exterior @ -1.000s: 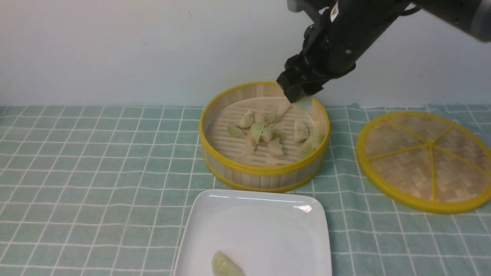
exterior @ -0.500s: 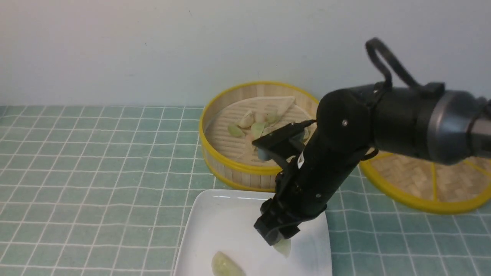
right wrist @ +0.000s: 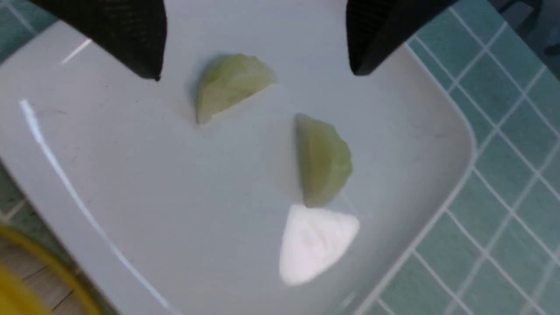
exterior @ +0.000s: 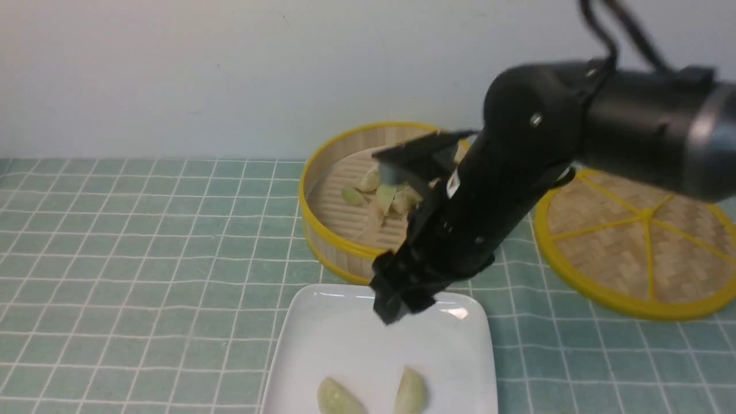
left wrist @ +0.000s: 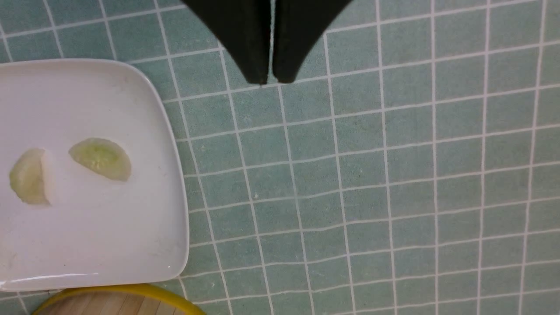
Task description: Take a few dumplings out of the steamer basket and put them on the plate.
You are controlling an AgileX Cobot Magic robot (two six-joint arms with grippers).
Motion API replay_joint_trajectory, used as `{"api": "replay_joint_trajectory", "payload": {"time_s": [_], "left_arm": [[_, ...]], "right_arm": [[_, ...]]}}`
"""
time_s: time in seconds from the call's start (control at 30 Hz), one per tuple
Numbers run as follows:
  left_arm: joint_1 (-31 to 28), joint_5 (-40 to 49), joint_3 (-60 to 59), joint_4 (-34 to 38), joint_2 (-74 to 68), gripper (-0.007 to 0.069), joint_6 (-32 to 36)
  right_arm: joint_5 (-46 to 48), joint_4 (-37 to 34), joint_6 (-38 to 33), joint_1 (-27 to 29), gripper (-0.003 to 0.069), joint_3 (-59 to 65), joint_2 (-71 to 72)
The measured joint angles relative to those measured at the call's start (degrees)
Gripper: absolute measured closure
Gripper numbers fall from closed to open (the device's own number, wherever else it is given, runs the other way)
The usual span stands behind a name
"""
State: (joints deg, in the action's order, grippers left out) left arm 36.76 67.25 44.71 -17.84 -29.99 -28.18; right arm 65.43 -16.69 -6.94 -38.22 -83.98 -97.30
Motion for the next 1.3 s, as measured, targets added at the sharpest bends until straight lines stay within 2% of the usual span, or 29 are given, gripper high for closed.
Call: {"api": "replay_joint_trajectory", "payload": {"time_s": [0.07, 0.13, 0.2, 0.23, 0.3, 0.57, 0.7, 0.93, 1.03, 1.3], "left_arm": [[0.0, -0.67, 0.0, -0.05, 0.0, 0.0631, 0.0], [0.0, -1.94, 0.0, -0.12, 0.0, 0.0631, 0.0], [0.0, -2.83, 0.0, -0.26, 0.0, 0.0631, 0.0], [0.0, -4.11, 0.0, -0.31, 0.0, 0.0631, 0.0], [0.0, -5.82, 0.0, -0.42, 0.0, 0.0631, 0.0], [0.0, -13.77, 0.0, -3.02, 0.0, 0.0631, 0.0], [0.0, -16.84, 0.0, -5.47, -0.06, 0.0631, 0.0], [0.0, -18.36, -0.05, -3.84, 0.17, 0.0631, 0.0], [0.0, -20.35, -0.05, -1.36, 1.5, 0.0631, 0.0], [0.0, -21.02, -0.06, -0.65, 3.53, 0.0631, 0.0]], "right_arm": [[0.62, 1.68, 1.43, 0.0, 0.0314, -0.35, 6.07], [0.81, 4.27, 3.52, 0.0, 0.0465, -0.29, 14.7], [0.39, 6.02, 5.17, 0.0, 0.0546, 0.24, 20.63], [-1.25, 7.72, 6.94, 0.0, 0.0618, 2.17, 27.0], [-4.16, 9.85, 8.13, 0.0, 0.0654, 5.57, 35.61], [-24.69, 15.72, 9.48, 0.0, 0.0672, 36.99, 73.39], [-32.56, 18.43, 12.63, 0.0, 0.0672, 48.14, 85.86], [-41.42, 20.15, 16.65, 0.0, 0.0673, 57.55, 97.75], [-41.75, 20.02, 16.74, 0.0, 0.0673, 58.29, 98.13], [-41.64, 19.43, 16.74, 0.0, 0.0673, 58.58, 98.13]]}}
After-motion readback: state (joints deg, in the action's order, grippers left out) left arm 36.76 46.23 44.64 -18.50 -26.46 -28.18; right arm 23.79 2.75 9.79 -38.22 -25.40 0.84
